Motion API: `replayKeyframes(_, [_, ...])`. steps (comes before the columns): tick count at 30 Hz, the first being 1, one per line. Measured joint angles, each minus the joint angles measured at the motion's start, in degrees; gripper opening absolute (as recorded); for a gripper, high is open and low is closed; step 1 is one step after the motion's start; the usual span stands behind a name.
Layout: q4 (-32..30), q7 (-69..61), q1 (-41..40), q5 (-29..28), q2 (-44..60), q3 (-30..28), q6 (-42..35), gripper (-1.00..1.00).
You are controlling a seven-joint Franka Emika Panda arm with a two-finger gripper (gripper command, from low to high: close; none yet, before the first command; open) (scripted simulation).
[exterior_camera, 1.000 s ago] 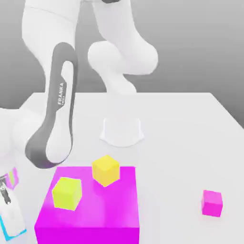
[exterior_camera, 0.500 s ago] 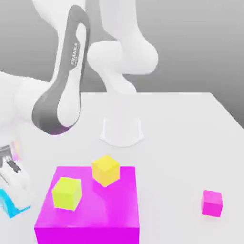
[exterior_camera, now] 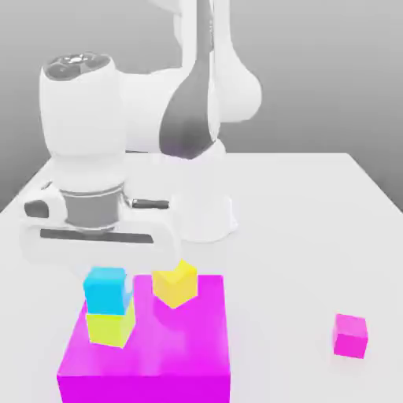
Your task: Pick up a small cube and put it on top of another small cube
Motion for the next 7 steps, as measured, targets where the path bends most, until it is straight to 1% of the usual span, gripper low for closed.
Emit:
replayKeyframes(3, [-0.3,-0.1,0.2,0.0,0.8,-0.1,1.1,1.00])
replayKeyframes(4, [-0.1,0.0,0.3,-0.2,0.2,-0.2,0.4,1.00])
replayKeyframes(7, [1.4,0.8,0.0,-1.2,-4.2,-0.2,-5.5,1.00])
